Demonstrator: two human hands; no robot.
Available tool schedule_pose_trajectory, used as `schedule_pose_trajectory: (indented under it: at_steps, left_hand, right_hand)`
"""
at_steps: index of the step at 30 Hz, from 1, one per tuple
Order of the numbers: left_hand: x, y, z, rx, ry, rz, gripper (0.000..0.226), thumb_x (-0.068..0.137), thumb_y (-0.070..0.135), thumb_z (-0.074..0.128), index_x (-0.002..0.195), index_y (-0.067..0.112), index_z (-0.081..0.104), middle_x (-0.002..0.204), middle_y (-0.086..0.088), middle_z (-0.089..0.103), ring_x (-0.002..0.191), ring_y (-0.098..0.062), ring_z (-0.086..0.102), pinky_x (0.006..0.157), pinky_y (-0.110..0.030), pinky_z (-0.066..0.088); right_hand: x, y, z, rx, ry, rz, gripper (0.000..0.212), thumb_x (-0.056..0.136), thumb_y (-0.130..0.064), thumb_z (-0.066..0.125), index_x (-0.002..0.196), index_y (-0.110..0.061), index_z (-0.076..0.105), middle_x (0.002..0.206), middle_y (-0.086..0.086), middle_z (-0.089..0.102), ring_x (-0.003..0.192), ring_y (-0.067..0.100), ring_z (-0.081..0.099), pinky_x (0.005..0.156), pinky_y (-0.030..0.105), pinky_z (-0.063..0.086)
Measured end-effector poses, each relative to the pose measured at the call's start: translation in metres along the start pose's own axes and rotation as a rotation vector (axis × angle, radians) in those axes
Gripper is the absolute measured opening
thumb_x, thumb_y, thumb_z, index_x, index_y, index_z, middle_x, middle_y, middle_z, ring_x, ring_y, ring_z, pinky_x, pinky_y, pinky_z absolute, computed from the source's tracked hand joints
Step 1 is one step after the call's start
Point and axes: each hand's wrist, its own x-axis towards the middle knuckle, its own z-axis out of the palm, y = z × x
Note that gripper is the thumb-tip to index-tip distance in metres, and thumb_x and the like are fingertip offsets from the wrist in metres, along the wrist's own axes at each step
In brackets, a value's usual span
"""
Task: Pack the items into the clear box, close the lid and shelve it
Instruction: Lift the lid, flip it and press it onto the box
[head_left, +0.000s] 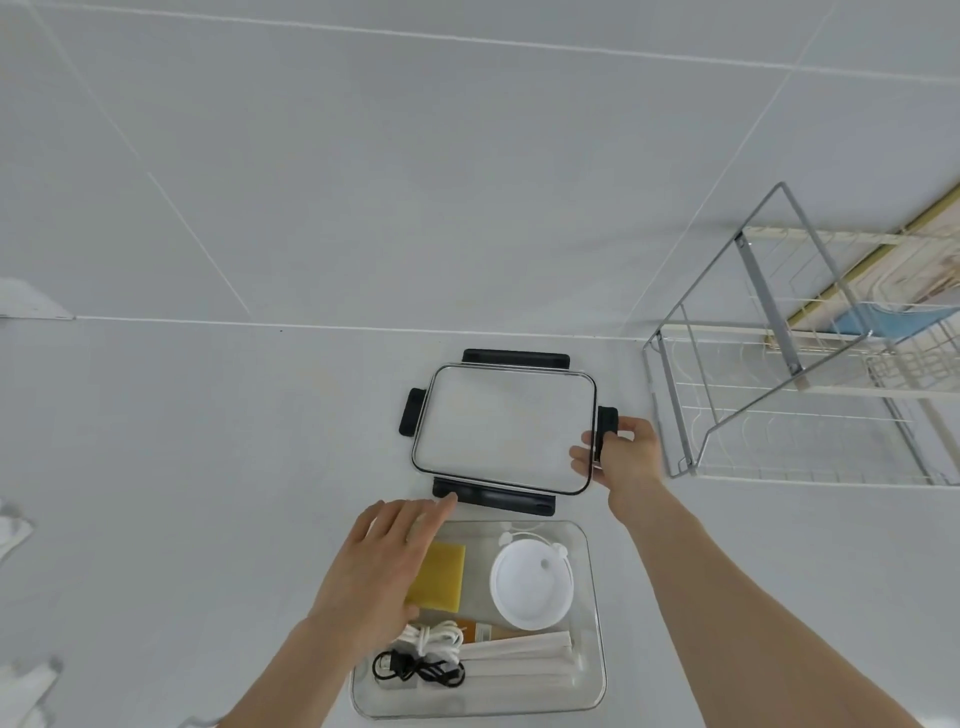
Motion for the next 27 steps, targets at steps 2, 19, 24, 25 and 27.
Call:
schedule_pose_trajectory:
  at_steps: [2, 19, 24, 25, 27]
  left_hand:
    - [-0.001, 0.001, 0.006, -0.007, 0.021, -0.010, 0.128, 0.050, 0.044, 0.089, 0.154, 0.026, 0.018, 0.139, 0.004, 0.050, 0.125, -0.022, 0.049, 0.108, -0.039, 0.041]
    - [0.000, 0.003, 0.003, -0.081, 0.093, -0.044, 0.117, 0.062, 0.055, 0.079, 0.154, 0.029, 0.012, 0.146, 0.009, 0.039, 0.133, -0.018, 0.037, 0.114, -0.036, 0.030]
    - [0.001, -0.013, -0.044, -0.617, 0.477, -0.340, 0.071, 0.077, 0.063, 0.062, 0.136, 0.031, 0.039, 0.132, 0.014, 0.048, 0.118, -0.009, 0.049, 0.098, -0.034, 0.041]
    - [0.006, -0.019, -0.055, -0.780, 0.532, -0.452, 0.063, 0.077, 0.066, 0.058, 0.129, 0.032, 0.045, 0.126, 0.011, 0.055, 0.108, -0.012, 0.057, 0.089, -0.034, 0.046]
    - [0.017, -0.029, -0.083, -1.179, 0.512, -0.659, 0.054, 0.082, 0.069, 0.051, 0.119, 0.029, 0.052, 0.114, -0.003, 0.066, 0.091, -0.020, 0.066, 0.078, -0.037, 0.053]
  right_hand:
    - [-0.002, 0.003, -0.001, 0.007, 0.005, 0.005, 0.028, 0.096, 0.005, 0.037, 0.117, -0.010, 0.048, 0.087, 0.017, 0.063, 0.064, 0.033, 0.065, 0.067, 0.044, 0.061]
    - [-0.026, -0.028, 0.001, -0.021, -0.071, -0.184, 0.032, 0.097, 0.004, 0.030, 0.114, -0.012, 0.052, 0.092, 0.017, 0.065, 0.062, 0.027, 0.061, 0.075, 0.048, 0.060]
    - [-0.048, -0.054, -0.005, 0.004, -0.098, -0.336, 0.032, 0.099, 0.004, 0.030, 0.104, -0.017, 0.053, 0.088, 0.014, 0.065, 0.066, 0.029, 0.064, 0.074, 0.046, 0.059]
    - [-0.054, -0.058, -0.007, 0.009, -0.110, -0.357, 0.032, 0.099, 0.004, 0.030, 0.101, -0.019, 0.053, 0.087, 0.014, 0.065, 0.067, 0.029, 0.064, 0.075, 0.047, 0.059]
    - [-0.067, -0.066, -0.010, 0.036, -0.150, -0.411, 0.030, 0.100, 0.003, 0.031, 0.101, -0.018, 0.053, 0.089, 0.016, 0.065, 0.069, 0.031, 0.064, 0.077, 0.048, 0.060]
